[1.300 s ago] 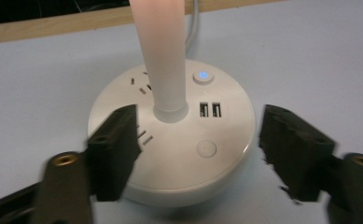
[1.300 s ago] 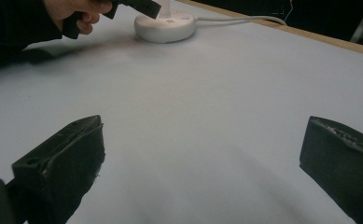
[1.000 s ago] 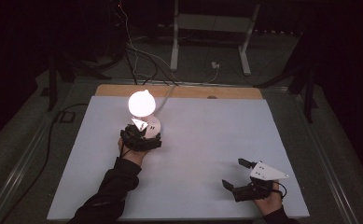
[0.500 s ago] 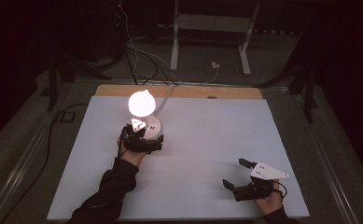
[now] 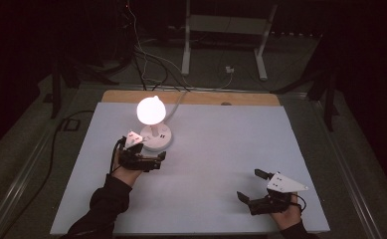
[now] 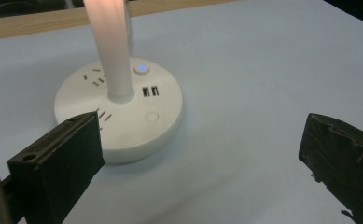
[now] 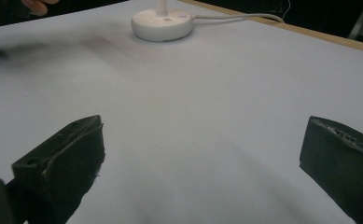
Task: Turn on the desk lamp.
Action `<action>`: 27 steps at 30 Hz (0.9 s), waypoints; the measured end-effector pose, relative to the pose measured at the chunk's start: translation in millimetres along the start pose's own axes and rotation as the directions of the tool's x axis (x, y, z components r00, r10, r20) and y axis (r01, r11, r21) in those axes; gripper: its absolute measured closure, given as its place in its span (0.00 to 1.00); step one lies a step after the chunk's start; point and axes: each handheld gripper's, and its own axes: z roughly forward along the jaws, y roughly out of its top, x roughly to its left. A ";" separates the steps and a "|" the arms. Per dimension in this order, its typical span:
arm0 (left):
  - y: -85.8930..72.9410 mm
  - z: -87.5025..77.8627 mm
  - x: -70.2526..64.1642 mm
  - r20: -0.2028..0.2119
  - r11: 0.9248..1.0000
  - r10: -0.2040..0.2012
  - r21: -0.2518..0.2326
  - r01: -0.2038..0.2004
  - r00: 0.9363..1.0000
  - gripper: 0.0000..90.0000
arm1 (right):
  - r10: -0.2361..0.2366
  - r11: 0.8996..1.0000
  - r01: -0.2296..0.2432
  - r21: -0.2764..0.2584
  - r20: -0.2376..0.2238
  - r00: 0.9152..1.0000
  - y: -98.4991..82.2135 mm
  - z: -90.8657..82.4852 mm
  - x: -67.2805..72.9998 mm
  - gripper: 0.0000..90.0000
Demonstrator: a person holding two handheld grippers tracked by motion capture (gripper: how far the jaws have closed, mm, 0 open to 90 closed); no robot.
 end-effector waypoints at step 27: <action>-57.6 -56.1 18.7 0.183 0.998 0.064 -0.003 -0.064 0.981 0.00 | -0.001 1.000 0.001 0.020 0.003 1.000 -1.2 3.2 0.3 0.00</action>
